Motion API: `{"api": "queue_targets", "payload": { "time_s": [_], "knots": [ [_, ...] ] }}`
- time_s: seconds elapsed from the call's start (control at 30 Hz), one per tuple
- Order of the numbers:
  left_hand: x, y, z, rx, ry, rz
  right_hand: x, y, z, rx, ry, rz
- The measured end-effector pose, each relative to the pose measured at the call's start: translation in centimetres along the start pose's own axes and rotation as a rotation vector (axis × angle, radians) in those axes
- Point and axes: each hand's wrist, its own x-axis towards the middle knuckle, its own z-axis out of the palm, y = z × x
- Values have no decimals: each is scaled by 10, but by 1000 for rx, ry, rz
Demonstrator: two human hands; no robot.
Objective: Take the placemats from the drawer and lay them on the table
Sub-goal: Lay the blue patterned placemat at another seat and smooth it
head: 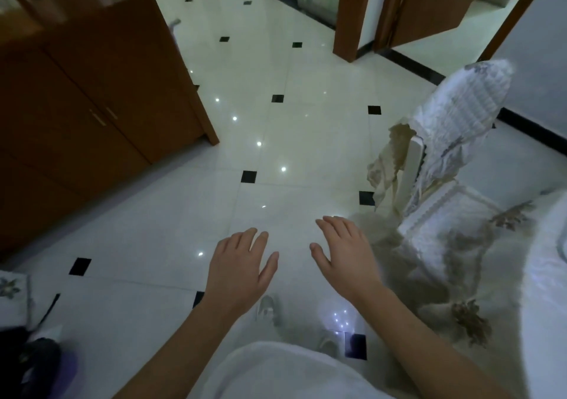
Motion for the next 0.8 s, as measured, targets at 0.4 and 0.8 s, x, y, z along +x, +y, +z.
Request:
{"api": "queue_targets", "payload": {
  "time_s": [0.4, 0.8],
  "knots": [
    [211, 18, 17, -67, -72, 463, 59, 37, -15, 1, 135, 467],
    [299, 194, 49, -61, -116, 1061, 11, 132, -30, 57, 306, 983]
  ]
}}
